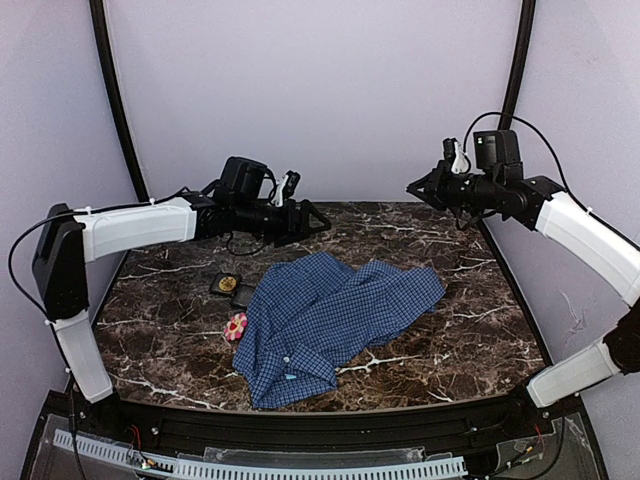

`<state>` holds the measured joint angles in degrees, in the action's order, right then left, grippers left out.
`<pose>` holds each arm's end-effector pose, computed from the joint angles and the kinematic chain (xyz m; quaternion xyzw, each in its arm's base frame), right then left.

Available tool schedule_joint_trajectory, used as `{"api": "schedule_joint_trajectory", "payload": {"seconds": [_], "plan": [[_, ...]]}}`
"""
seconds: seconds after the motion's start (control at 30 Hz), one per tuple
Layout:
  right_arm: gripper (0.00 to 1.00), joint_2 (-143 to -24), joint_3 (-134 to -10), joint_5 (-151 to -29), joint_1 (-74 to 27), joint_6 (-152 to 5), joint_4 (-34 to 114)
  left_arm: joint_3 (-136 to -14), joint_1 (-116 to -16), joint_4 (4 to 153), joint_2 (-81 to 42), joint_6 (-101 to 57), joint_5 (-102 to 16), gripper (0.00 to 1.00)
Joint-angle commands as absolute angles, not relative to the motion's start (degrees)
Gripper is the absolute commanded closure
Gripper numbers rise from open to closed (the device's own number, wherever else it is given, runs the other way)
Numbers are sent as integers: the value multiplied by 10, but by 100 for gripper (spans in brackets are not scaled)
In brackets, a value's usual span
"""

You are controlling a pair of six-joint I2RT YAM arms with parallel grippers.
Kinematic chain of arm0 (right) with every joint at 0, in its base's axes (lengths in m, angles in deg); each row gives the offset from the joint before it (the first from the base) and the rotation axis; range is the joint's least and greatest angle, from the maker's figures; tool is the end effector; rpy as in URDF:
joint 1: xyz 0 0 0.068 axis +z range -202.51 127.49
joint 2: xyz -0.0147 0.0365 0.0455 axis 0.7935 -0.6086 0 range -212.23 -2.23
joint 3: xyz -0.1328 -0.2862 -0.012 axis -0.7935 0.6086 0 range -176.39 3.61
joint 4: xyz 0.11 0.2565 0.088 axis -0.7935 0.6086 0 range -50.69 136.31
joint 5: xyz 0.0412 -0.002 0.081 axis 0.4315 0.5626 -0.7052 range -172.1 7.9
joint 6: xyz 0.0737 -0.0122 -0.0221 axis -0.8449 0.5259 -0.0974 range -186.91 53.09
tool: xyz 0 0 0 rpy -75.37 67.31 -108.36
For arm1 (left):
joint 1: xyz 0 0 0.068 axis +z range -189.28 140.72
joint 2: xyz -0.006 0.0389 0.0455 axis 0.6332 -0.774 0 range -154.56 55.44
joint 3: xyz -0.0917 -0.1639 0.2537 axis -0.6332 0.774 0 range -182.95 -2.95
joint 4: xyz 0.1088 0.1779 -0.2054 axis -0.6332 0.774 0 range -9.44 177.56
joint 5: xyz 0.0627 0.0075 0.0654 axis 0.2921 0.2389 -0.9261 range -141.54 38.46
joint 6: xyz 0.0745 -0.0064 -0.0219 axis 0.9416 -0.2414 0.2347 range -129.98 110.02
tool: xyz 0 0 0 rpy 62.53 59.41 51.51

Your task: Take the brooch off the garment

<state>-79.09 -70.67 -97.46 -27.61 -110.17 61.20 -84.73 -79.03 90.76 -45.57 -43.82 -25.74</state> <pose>0.3156 0.1659 0.4038 0.0616 0.8342 0.3936 0.3813 0.3489 -0.3277 0.3151 0.1558 0.8348 -0.4488 0.2782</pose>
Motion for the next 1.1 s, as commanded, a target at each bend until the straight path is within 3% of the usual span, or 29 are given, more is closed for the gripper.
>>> {"api": "schedule_joint_trajectory", "payload": {"seconds": [0.0,0.17,0.33,0.7,1.07], "plan": [[100,-769,-679,-974,-296,-1089,546,-910,-789,821,-531,-519,-286,23],[100,-784,-639,-1003,-332,-1088,468,-968,-793,759,-618,-541,-303,25],[100,-845,-633,-1039,-359,-1078,398,-961,-793,740,-629,-538,-302,25],[100,-1002,-638,-1134,-420,-1107,218,-813,-773,729,-550,-520,-327,25],[100,-1192,-728,-1195,-457,-1147,173,-748,-742,740,-493,-516,-330,25]]}}
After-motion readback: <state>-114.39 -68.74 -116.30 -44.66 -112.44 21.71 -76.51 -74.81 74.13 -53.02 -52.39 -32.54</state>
